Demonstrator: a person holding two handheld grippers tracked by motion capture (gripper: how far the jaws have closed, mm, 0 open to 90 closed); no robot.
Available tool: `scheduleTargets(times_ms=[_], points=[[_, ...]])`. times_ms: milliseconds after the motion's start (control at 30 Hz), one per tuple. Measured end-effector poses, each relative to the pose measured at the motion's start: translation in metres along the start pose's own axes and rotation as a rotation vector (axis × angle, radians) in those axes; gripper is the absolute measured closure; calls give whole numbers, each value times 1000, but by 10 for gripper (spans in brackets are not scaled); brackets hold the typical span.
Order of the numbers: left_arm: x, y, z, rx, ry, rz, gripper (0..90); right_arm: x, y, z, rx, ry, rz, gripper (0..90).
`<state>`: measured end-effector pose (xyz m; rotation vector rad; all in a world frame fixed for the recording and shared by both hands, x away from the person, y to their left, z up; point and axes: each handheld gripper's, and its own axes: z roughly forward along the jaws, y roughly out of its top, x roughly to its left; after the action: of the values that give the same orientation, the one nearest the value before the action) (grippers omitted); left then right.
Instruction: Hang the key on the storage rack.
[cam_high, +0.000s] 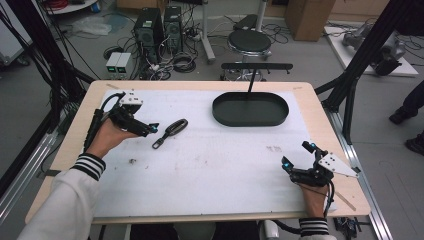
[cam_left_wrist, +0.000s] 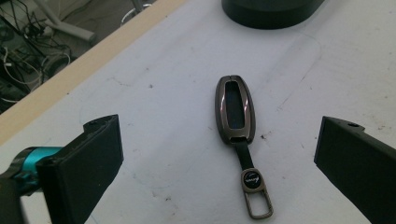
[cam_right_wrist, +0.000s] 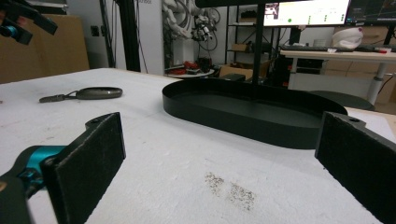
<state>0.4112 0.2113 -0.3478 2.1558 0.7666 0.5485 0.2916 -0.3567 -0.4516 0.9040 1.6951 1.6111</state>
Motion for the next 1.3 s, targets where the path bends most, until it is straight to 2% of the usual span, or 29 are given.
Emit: scheduleTargets(times_ms=[67, 133, 200, 233, 267, 300, 433, 500, 633, 700, 833, 900, 1033, 1133, 1267, 1300], points=[[1, 2, 6, 24, 0, 5, 17, -1, 0, 0, -4, -1, -9, 6], [1, 5, 15, 53, -17, -2, 17, 0, 0, 0, 0, 1, -1, 6], [2, 6, 18, 62, -29, -4, 17, 0, 0, 0, 0, 0, -2, 6], [2, 9, 24, 96, -30, -3, 17, 0, 0, 0, 3, 3, 2, 6], [2, 9, 24, 96, -30, -3, 17, 0, 0, 0, 2, 3, 2, 6], [3, 12, 29, 120, -35, 3, 17, 0, 0, 0, 3, 2, 2, 6], [2, 15, 39, 153, -42, -5, 17, -1, 0, 0, -7, 2, -8, 6], [2, 15, 41, 161, -43, -8, 17, 0, 0, 0, -2, 3, -3, 6], [1, 11, 52, 211, -49, -13, 17, -1, 0, 0, -8, 2, -10, 6], [0, 11, 53, 213, -49, -16, 17, 0, 0, 0, -1, 3, 0, 6], [-2, 10, 61, 245, -53, -24, 17, 0, 0, 0, 1, 3, 0, 6], [-3, 8, 67, 282, -57, -37, 18, 0, 0, 0, 2, 3, 2, 6], [-4, 6, 74, 318, -60, -50, 32, -1, 0, 0, -6, 2, -6, 6], [-5, 5, 76, 331, -64, -53, 95, -1, 0, 0, -6, 4, -10, 6], [-7, 5, 80, 352, -61, -69, 99, -1, 0, 0, -5, 1, -6, 6], [-8, 4, 82, 364, -73, -78, 117, -1, 0, 0, -2, 3, 2, 6]])
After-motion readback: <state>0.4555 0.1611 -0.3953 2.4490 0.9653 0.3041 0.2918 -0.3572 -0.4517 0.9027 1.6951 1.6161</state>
